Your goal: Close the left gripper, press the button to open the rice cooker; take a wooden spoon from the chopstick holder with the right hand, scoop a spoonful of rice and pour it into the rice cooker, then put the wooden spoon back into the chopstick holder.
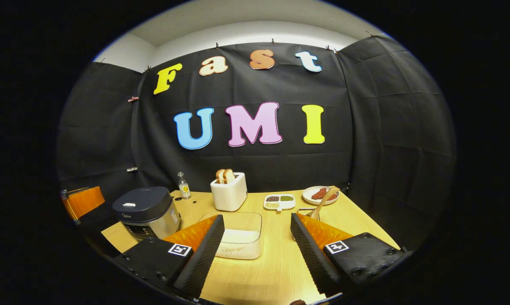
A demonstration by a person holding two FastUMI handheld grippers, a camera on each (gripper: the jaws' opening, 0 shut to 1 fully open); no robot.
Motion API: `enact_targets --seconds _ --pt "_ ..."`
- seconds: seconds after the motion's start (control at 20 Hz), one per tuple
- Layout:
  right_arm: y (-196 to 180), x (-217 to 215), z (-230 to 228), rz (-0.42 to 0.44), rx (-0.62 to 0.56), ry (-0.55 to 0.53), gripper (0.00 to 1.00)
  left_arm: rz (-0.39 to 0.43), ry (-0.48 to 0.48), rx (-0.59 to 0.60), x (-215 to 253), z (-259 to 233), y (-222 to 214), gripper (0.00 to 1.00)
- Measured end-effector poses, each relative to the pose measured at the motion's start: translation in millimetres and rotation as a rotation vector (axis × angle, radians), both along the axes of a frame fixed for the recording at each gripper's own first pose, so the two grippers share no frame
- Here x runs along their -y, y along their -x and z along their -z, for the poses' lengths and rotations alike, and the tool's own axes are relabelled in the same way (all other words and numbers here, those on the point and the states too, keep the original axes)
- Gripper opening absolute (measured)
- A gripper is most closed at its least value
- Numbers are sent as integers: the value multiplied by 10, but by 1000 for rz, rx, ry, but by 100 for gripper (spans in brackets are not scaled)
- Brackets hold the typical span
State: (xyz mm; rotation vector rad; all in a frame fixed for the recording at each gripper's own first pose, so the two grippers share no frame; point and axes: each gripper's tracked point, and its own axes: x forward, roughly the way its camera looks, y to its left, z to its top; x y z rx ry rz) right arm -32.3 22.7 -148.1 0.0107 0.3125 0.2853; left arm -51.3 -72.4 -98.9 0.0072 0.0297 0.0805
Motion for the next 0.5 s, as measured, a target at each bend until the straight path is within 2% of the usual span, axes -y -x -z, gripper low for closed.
enact_targets --seconds 0.15,0.3,0.5 --pt "111 178 327 3 -99 39 98 -25 11 -154 -31 448 65 95" --pt "75 310 366 8 -123 46 99 -40 61 -143 44 414 162 95" --pt "-27 260 228 -8 -76 41 99 -54 57 -61 49 217 101 95"
